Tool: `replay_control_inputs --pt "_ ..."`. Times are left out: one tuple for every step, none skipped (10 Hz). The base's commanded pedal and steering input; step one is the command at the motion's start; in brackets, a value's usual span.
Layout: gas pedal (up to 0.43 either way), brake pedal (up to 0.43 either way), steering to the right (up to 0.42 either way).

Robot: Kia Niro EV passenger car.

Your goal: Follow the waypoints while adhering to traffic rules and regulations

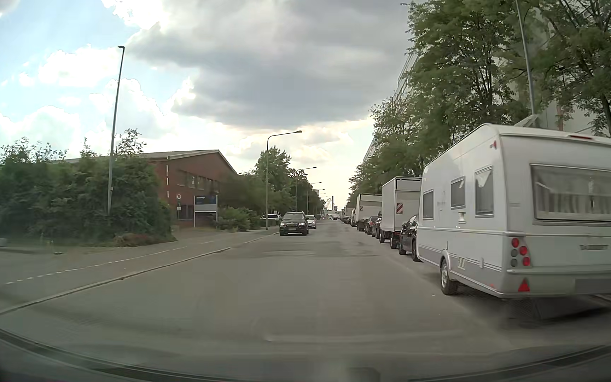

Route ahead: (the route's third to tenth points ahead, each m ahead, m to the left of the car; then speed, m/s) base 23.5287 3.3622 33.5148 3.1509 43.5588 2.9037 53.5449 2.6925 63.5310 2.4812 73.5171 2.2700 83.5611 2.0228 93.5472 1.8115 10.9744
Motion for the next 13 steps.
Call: replay_control_inputs --pt "0.079 0.030 0.008" --pt "0.079 0.030 0.010" --pt "0.079 0.030 0.010" --pt "0.067 0.030 0.010" --pt "0.079 0.030 0.010" --pt "0.079 0.030 0.010" --pt "0.079 0.030 0.008" --pt "0.079 0.030 0.008" --pt "0.079 0.030 0.008" --pt "0.079 0.030 0.008" --pt "0.079 0.030 0.008" --pt "0.079 0.030 0.007" --pt "0.079 0.030 0.006"
